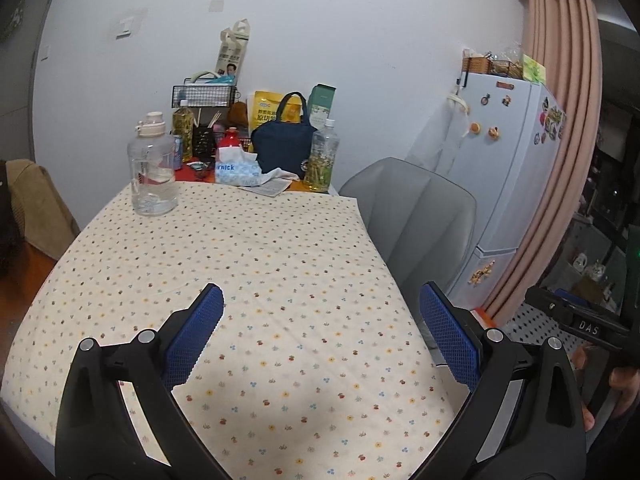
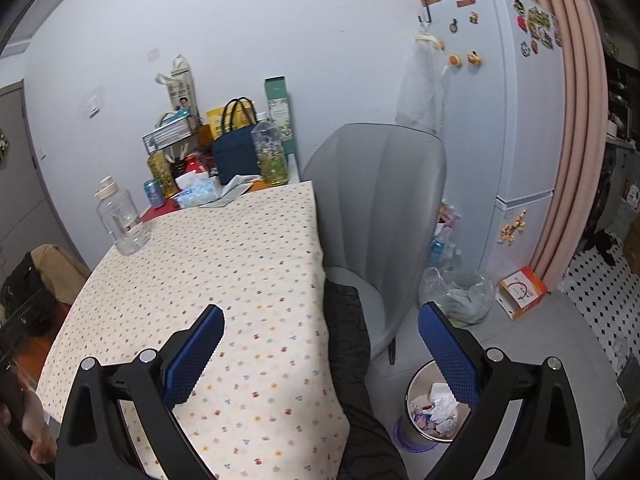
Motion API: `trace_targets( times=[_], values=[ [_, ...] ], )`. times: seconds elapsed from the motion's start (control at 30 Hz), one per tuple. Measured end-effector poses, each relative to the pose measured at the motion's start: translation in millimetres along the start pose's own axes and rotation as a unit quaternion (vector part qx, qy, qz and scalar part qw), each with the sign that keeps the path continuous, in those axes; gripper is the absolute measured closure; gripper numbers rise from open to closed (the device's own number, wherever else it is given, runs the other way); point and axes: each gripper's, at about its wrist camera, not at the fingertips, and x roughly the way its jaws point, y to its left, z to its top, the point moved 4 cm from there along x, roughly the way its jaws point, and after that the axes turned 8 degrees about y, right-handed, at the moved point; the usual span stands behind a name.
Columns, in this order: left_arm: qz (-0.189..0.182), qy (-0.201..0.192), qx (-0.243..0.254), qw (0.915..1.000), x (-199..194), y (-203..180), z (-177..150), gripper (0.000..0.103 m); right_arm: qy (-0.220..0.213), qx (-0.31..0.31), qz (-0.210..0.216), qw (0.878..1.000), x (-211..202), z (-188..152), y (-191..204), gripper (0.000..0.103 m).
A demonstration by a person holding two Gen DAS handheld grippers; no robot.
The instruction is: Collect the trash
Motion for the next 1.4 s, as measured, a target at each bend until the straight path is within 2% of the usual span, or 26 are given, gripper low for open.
trace_targets(
  times=[0.33, 0.57, 0.8, 1.4],
  values=[
    [0.007, -0.004, 0.003, 1.0, -6.2, -1.2, -3.0, 0.006, -0.012, -0.009, 0.003, 1.0, -14.5, -4.9, 4.5, 0.008],
    [0.017, -0.009, 0.02, 0.9996, -7.4, -10.0, -2.2, 0.006, -0.026, -0.021, 0.021, 0.999, -21.3, -6.2, 15.8, 0.008],
    [0.025, -0.007, 0.005, 0.9997, -9.0, -1.7, -2.9, 0.006, -0.016, -0.024, 0.026, 0.999, -14.4, -9.2, 15.2, 0.008],
    [0.029, -0.004, 0.011, 0.9995, -10.4, -2.9, -6.2, 0.006, -0.013, -0.022, 0.022, 0.999, -7.9, -9.0, 12.3, 0.008]
  ],
)
